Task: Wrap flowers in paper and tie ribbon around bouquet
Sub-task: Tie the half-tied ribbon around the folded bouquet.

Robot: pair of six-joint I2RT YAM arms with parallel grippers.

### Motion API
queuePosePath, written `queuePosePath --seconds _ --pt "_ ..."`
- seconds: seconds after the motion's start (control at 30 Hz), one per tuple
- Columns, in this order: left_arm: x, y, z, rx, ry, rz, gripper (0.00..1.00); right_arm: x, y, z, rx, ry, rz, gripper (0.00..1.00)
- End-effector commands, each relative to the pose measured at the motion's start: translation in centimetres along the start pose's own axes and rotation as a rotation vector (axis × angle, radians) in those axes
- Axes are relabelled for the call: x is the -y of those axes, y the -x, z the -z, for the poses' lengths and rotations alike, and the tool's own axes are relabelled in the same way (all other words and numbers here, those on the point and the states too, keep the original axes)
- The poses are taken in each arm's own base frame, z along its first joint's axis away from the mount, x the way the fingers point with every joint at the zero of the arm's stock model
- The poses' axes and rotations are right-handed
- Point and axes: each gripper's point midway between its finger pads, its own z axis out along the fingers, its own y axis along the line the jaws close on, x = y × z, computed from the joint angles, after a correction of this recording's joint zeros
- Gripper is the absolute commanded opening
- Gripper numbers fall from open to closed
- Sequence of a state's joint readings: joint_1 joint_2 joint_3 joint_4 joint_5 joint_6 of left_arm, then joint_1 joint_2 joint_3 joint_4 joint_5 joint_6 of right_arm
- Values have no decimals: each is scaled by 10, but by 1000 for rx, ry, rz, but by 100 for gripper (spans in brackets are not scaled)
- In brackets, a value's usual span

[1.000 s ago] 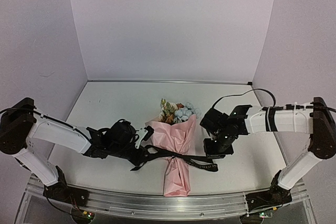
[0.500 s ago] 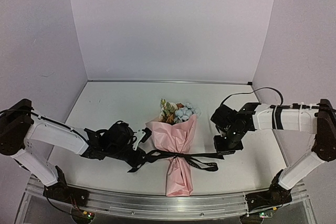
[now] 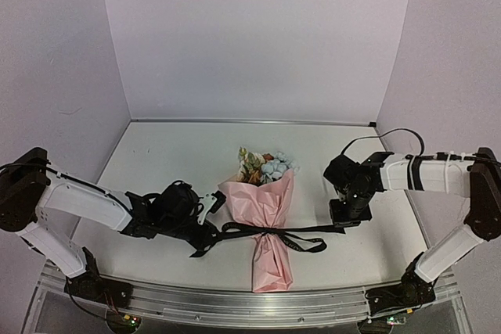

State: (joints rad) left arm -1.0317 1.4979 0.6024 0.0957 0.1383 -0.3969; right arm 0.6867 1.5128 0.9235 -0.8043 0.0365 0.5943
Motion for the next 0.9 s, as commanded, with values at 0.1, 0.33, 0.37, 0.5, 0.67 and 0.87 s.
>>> queuePosePath --seconds 0.1,0.33,0.37,0.5,0.67,0.87 --pt "3 -2 4 4 -14 -4 0 29 0 2 23 -63 -44 0" --pt "3 -2 3 0 -18 -5 0 36 6 5 37 -65 -53 0" --pt "4 -1 3 1 -18 -5 0 36 7 6 41 -64 -52 0" --pt "6 1 5 4 -29 0 14 20 5 9 10 14 -19 4" --pt "15 27 19 75 -29 54 52 7 2 18 -2 101 16 28" --pt "25 59 32 153 -51 206 53 8 -5 28 30 134 64 41"
